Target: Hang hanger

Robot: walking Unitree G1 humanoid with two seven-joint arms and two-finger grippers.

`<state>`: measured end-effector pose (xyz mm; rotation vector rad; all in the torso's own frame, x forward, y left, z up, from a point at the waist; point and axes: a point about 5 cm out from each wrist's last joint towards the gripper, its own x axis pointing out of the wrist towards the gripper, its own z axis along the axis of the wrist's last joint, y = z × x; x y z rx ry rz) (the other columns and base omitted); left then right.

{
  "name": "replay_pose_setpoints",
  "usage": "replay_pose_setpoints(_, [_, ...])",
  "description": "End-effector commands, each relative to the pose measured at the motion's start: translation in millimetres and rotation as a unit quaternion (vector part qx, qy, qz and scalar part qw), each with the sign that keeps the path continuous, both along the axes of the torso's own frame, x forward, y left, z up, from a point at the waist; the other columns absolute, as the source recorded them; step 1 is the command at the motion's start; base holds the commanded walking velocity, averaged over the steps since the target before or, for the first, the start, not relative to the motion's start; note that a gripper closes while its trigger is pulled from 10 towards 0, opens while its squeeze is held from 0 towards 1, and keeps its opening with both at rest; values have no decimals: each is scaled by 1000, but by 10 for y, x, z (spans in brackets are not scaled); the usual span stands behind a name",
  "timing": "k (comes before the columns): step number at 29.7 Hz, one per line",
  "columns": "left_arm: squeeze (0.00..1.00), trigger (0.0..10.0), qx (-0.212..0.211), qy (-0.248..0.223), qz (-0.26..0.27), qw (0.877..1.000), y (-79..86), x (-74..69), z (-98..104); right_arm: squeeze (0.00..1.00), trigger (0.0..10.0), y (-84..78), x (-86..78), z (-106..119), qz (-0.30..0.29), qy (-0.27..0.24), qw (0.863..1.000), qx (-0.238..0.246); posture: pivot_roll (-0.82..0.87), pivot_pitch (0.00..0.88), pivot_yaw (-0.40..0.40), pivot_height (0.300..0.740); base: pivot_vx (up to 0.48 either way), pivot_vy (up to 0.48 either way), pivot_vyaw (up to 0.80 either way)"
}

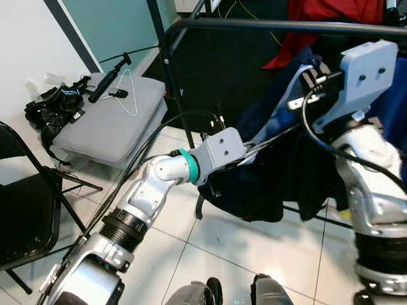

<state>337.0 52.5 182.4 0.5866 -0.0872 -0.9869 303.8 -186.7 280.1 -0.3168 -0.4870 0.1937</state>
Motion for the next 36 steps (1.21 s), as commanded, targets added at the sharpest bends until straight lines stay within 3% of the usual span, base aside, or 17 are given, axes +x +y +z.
replay_pose_setpoints(1, [0,10000,18,16,23,999,213,38,-87,0,0,-95,-27,-8,-15,-3,1000,-6,-210,111,200,740,0,0,0])
replay_pose_setpoints(3, [0,10000,28,16,24,999,302,39,-97,0,0,-199,-40,-25,-34,1,999,-14,-210,113,201,740,0,0,0])
replay_pose_setpoints(5, [0,10000,56,17,36,998,546,38,-132,0,0,-363,-72,-32,-65,5,998,-24,-205,116,201,740,0,0,0])
replay_pose_setpoints(6, [0,10000,56,17,36,998,546,38,-132,0,0,-363,-72,-32,-65,5,998,-24,-205,116,201,740,0,0,0])
replay_pose_setpoints(7, [0,10000,75,21,56,995,741,46,-162,0,0,-470,-97,-36,-90,9,995,-38,-206,116,200,740,0,0,0])
replay_pose_setpoints(18, [0,10000,94,23,80,992,941,33,-187,0,0,-526,-101,-43,-108,15,993,-46,-205,108,199,740,0,0,0])
replay_pose_setpoints(20, [0,10000,33,33,91,995,909,60,-53,0,0,-510,-91,-96,-107,22,992,-55,-203,105,197,740,0,0,0])
replay_pose_setpoints(22, [0,10000,33,33,91,995,909,60,-53,0,0,-510,-91,-96,-107,22,992,-55,-203,105,197,740,0,0,0])
replay_pose_setpoints(23, [0,10000,5,39,93,995,887,69,5,0,0,-501,-86,-122,-106,26,992,-60,-203,105,197,740,0,0,0])
replay_pose_setpoints(24, [0,10000,-36,42,69,996,826,36,102,0,0,-494,-80,-154,-106,30,992,-64,-204,102,197,740,0,0,0])
replay_pose_setpoints(26, [0,10000,-36,42,69,996,826,36,102,0,0,-494,-80,-154,-106,30,992,-64,-204,102,197,740,0,0,0])
replay_pose_setpoints(27, [0,10000,-79,39,44,995,767,2,212,0,0,-486,-71,-194,-107,37,991,-74,-204,102,197,740,0,0,0])
replay_pose_setpoints(28, [0,10000,-79,39,44,995,767,2,212,0,0,-486,-71,-194,-107,37,991,-74,-204,102,197,740,0,0,0])
replay_pose_setpoints(29, [0,10000,-116,36,16,992,685,-43,328,0,0,-458,-60,-240,-103,44,991,-74,-200,98,195,740,0,0,0])
replay_pose_setpoints(31, [0,10000,-145,31,-3,989,589,-79,421,0,0,-403,-48,-288,-95,51,991,-78,-200,97,198,740,0,0,0])
replay_pose_setpoints(35, [0,10000,-153,24,-27,988,501,-132,476,0,0,-365,-36,-320,-91,56,991,-78,-205,96,198,740,0,0,0])
replay_pose_setpoints(36, [0,10000,-122,9,-67,990,442,-232,464,0,0,-400,-14,-322,-103,57,990,-73,-203,95,198,740,0,0,0])
